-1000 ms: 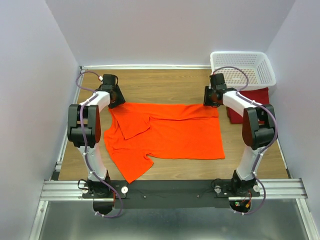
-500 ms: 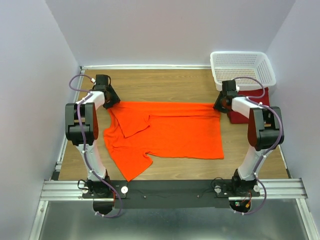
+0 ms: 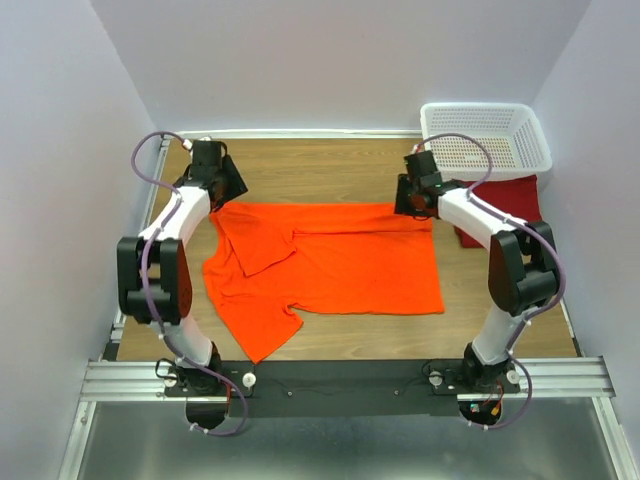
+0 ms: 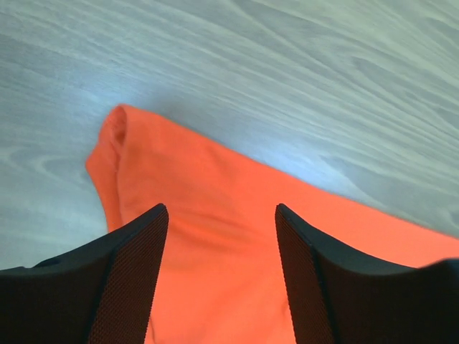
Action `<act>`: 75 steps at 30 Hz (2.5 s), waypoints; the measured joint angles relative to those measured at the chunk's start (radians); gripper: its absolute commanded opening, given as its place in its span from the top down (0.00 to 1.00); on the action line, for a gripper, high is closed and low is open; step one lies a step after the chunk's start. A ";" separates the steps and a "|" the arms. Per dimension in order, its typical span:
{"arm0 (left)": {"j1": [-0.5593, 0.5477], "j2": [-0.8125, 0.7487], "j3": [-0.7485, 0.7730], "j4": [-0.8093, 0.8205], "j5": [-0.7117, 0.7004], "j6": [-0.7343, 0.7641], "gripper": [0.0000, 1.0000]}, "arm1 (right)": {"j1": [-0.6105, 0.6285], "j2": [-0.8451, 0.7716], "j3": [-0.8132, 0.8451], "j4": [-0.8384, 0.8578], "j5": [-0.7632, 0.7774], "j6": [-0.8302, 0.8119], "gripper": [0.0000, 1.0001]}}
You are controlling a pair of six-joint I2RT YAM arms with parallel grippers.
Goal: Fold and stack the t-shirts
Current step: Fold the tshirt
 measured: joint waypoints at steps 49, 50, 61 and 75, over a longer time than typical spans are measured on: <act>0.003 0.125 0.201 -0.032 0.046 -0.069 0.21 | 0.030 0.324 0.502 -0.046 0.054 -0.241 0.24; 0.003 0.055 0.167 -0.037 0.034 -0.067 0.21 | 0.036 0.263 0.468 -0.050 0.052 -0.224 0.23; 0.002 -0.357 -0.345 -0.065 -0.068 -0.055 0.33 | 0.047 -0.175 -0.035 -0.068 0.024 -0.064 0.37; 0.018 -0.323 -0.515 -0.023 -0.067 -0.093 0.46 | 0.048 -0.218 -0.349 -0.064 -0.062 0.043 0.54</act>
